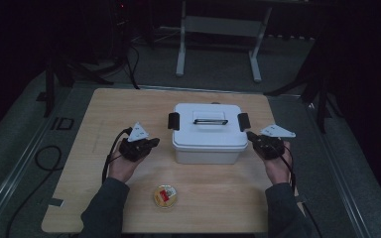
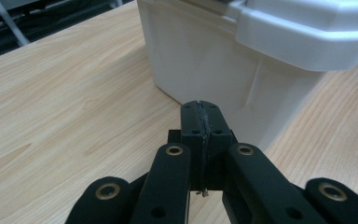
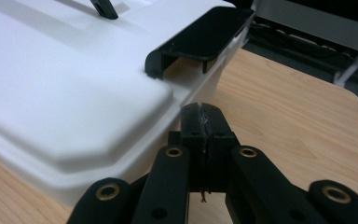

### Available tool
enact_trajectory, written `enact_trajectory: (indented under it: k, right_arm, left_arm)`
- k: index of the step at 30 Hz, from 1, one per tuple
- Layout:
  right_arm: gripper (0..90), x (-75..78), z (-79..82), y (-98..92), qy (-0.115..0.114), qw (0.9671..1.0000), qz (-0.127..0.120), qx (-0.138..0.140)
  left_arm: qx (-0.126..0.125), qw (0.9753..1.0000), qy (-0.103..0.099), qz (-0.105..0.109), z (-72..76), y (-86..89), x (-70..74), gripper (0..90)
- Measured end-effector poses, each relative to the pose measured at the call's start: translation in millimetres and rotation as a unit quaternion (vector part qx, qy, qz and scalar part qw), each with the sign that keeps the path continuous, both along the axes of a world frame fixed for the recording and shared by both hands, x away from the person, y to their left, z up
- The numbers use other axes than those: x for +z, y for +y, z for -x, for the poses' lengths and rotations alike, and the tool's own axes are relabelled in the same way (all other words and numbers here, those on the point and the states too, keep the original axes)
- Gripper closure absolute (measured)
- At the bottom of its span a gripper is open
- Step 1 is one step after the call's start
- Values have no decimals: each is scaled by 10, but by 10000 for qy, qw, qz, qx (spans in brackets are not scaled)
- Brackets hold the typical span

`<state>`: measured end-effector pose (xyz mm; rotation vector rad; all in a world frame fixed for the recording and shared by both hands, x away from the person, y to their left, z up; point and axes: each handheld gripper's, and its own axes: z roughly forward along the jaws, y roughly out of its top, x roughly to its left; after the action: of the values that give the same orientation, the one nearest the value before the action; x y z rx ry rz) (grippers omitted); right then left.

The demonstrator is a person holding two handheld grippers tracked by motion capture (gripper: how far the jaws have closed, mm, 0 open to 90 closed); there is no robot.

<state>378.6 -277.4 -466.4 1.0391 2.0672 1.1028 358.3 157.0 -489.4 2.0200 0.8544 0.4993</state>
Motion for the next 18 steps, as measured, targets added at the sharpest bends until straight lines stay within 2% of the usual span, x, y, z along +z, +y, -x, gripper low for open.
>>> enact_trajectory:
  k: [9,16,18]
  right_arm:
    - [888,-20,-75,179,26,9999,1,163]
    - [888,-31,-76,285,48,9996,-34,277]
    - [888,-31,-60,324,30,9992,-2,391]
  left_arm:
    - [39,10000,17,-29,-112,1,5,898]
    - [94,9999,57,-1,-205,-10,-14,898]
    - [103,9999,75,25,-224,-1,-27,898]
